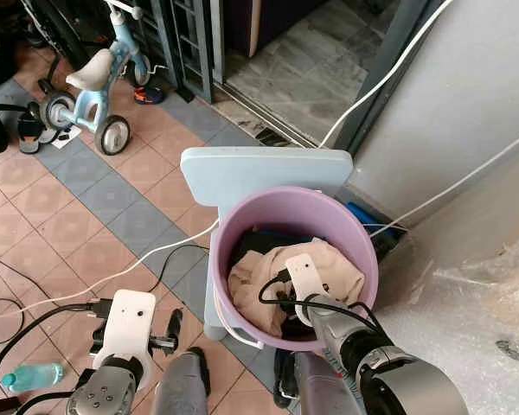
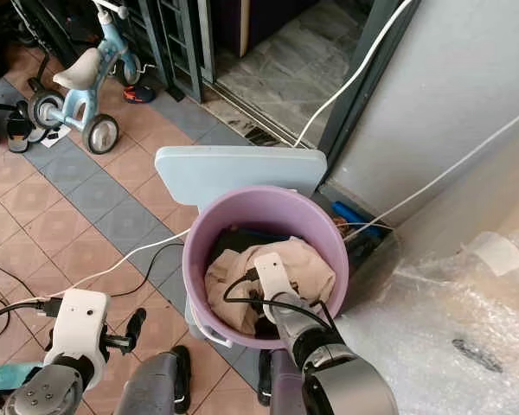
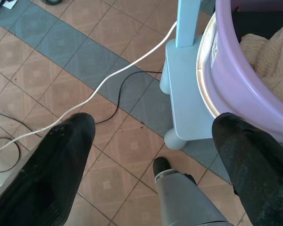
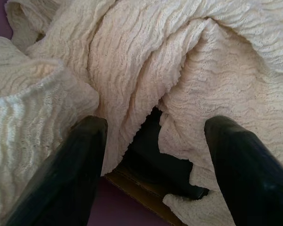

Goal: Clothes washing

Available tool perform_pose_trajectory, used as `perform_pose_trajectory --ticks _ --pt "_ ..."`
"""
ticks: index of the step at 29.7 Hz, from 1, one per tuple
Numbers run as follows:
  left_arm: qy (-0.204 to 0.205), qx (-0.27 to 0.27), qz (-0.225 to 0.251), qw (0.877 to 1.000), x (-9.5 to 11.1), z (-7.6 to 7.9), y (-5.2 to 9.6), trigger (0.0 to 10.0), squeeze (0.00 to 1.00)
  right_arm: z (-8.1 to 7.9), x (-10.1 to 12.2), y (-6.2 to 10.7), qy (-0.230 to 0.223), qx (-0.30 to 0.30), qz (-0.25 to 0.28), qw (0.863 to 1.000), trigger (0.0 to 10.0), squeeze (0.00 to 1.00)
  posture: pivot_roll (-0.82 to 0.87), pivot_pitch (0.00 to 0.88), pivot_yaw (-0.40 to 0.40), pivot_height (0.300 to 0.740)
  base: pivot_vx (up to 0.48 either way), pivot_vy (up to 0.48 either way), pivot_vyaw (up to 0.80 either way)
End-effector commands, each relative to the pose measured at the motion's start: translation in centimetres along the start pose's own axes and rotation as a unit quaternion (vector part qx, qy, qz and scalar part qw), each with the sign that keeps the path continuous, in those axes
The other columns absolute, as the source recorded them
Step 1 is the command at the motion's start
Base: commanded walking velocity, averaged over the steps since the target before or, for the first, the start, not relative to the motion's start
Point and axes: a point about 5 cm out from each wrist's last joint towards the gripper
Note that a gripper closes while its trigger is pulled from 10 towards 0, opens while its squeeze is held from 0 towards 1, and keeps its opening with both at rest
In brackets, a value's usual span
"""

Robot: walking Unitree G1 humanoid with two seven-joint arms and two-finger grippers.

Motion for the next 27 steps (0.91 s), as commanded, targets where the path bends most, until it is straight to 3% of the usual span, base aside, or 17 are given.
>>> perform_pose_trajectory --ticks 1,6,27 --pt "-0.003 0.008 -0.011 1.0 -0.3 -0.1 -0.1 10.0 0.0 0.0 -1.4 0.1 -0.026 0.001 -0.025 0.999 0.0 0.0 0.19 0.3 -0.062 0.74 0.0 0.0 0.0" --pt "-0.003 0.018 -0.007 1.0 0.0 -0.6 -0.2 10.0 0.0 0.5 -1.6 0.1 -0.049 -0.005 -0.031 0.998 0.0 0.0 0.18 0.311 -0.075 0.74 0.0 0.0 0.0" --pt "0.003 0.024 -0.002 1.0 0.2 -0.3 -1.1 10.0 0.0 0.9 -1.4 0.1 -0.057 -0.003 -0.024 0.998 0.0 0.0 0.17 0.294 -0.088 0.74 0.0 0.0 0.0"
Point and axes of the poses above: a point about 5 cm out from each wrist's last joint towards the gripper, its own y axis pointing back from the gripper into the wrist, its own x axis along the axis of the wrist's last joint, z = x × y, and after that the axes turned 4 degrees about y, right-handed
